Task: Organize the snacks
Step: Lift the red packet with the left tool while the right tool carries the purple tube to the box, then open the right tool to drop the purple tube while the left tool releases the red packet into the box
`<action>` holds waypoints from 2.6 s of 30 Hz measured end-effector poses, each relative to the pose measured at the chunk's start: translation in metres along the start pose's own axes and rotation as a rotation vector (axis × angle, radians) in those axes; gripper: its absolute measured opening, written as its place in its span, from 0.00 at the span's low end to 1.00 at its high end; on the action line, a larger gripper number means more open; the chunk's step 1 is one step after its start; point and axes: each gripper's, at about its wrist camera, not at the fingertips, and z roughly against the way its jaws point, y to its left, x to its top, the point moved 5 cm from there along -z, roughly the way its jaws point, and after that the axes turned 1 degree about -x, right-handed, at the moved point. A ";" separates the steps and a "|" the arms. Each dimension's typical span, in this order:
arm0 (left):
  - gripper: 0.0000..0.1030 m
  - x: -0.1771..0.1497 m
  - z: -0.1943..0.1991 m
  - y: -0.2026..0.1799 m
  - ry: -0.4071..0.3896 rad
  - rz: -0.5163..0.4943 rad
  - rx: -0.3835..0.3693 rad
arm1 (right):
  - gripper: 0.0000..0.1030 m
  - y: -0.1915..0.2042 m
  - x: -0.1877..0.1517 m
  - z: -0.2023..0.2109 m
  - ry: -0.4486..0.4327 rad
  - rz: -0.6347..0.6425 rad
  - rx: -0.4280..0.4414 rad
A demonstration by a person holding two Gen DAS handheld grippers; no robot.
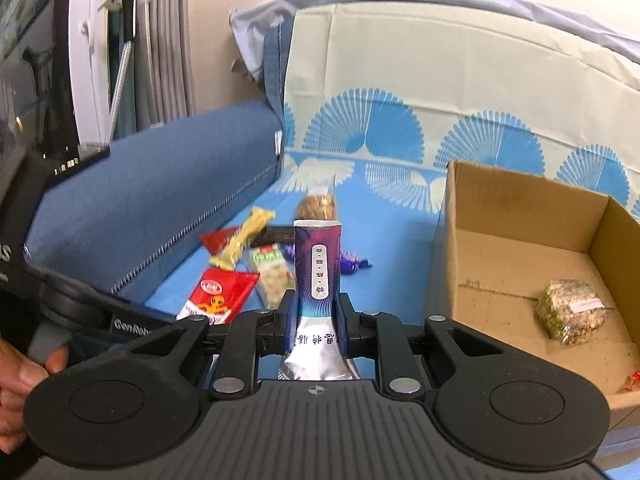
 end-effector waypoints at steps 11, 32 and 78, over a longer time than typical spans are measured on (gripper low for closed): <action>0.44 0.017 0.028 -0.010 -0.096 0.025 0.050 | 0.20 -0.007 0.028 0.034 -0.210 0.093 -0.017; 0.44 0.116 -0.003 -0.229 -0.244 -0.103 -0.173 | 0.20 -0.167 0.038 0.061 -0.279 -0.299 -0.401; 0.22 0.003 0.045 0.004 -0.304 0.014 -0.304 | 0.33 -0.042 0.002 0.034 -0.213 0.045 -0.226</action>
